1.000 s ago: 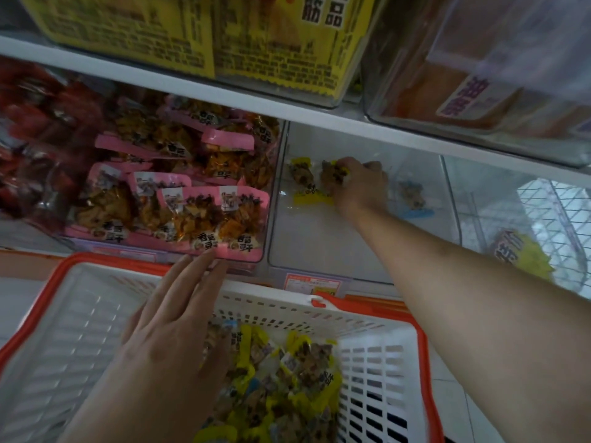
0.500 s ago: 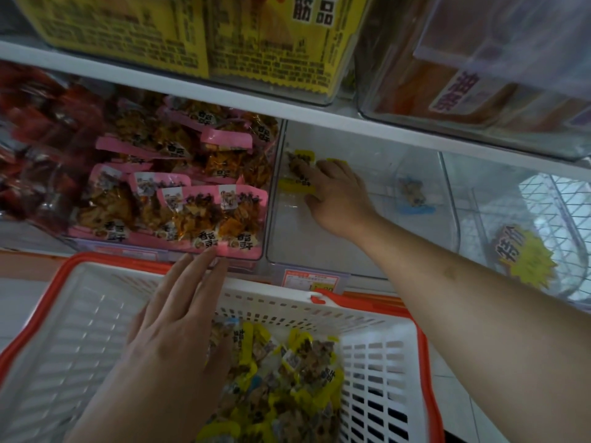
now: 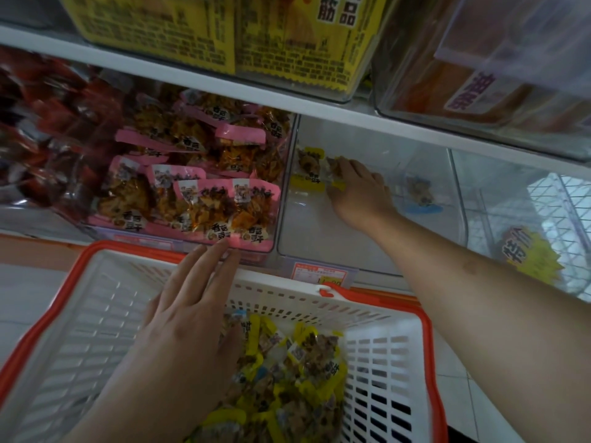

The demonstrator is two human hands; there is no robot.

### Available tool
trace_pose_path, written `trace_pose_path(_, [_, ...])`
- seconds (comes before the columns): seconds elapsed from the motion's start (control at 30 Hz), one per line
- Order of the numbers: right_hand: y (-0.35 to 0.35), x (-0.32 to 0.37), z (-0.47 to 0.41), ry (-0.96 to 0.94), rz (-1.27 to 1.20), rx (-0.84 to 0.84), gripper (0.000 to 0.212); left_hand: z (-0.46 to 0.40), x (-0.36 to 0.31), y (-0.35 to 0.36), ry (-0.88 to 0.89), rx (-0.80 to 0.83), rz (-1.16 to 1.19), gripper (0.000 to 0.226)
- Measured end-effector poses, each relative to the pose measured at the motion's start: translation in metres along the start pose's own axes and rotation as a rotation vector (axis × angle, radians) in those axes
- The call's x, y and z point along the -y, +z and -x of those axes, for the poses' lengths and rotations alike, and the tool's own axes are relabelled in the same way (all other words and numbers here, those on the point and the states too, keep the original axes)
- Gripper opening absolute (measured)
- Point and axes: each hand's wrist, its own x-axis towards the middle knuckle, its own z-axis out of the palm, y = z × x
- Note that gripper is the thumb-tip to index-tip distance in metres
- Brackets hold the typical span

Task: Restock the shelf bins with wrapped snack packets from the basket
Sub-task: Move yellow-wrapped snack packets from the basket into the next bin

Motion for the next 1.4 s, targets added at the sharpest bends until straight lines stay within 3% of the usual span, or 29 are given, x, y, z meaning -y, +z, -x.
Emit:
trace_pose_path(0.13, [-0.010,-0.004,0.016,0.039,-0.126,-0.075,0.066,-0.002,0.001,-0.007,0.006,0.034,0.028,0.093])
trace_pose_path(0.23, [-0.026,0.001,0.049,0.000,-0.198,-0.224,0.051,-0.003,-0.001,-0.020,0.004,0.022,0.136,0.088])
trace_pose_path(0.37, [-0.047,0.032,0.140,-0.230,-0.261,-0.382,0.029,0.004,0.003,-0.047,-0.024,-0.141,0.183,0.063])
trace_pose_path(0.43, [-0.045,0.054,0.198,-0.383,-0.301,-0.249,0.015,0.016,0.016,-0.058,-0.081,-0.218,0.152,0.060])
trace_pose_path(0.53, [-0.021,0.082,0.245,-0.425,-0.116,0.200,0.015,0.034,0.042,-0.068,-0.240,-0.256,0.096,0.065])
trace_pose_path(0.57, [-0.005,0.087,0.250,-0.379,-0.024,0.356,0.021,0.039,0.049,-0.069,-0.327,-0.219,0.092,0.067])
trace_pose_path(0.63, [0.032,0.090,0.250,-0.257,0.084,0.607,0.055,0.045,0.058,-0.067,-0.490,-0.111,0.108,0.069])
trace_pose_path(0.7, [0.067,0.088,0.243,-0.193,0.113,0.703,0.083,0.049,0.062,-0.064,-0.557,-0.029,0.082,0.067])
trace_pose_path(0.77, [0.095,0.086,0.236,-0.164,0.090,0.677,0.096,0.052,0.064,-0.061,-0.543,-0.011,0.043,0.066])
trace_pose_path(0.83, [0.120,0.088,0.231,-0.151,0.073,0.603,0.097,0.053,0.067,-0.060,-0.523,-0.022,0.030,0.065])
trace_pose_path(1.03, [0.171,0.105,0.220,-0.151,0.222,0.414,0.078,0.046,0.067,-0.059,-0.567,0.009,0.071,0.056])
trace_pose_path(1.17, [0.165,0.114,0.219,-0.190,0.165,0.361,0.055,0.038,0.071,-0.065,-0.672,0.059,0.151,0.049])
trace_pose_path(1.27, [0.131,0.122,0.223,-0.203,0.030,0.418,0.043,0.038,0.066,-0.076,-0.591,-0.139,0.109,0.050])
trace_pose_path(1.33, [0.098,0.128,0.229,-0.199,-0.121,0.394,0.033,0.039,0.053,-0.087,-0.476,-0.317,0.139,0.033])
trace_pose_path(1.4, [0.061,0.133,0.236,-0.221,-0.239,0.312,0.029,0.041,0.039,-0.092,-0.432,-0.285,0.239,0.011])
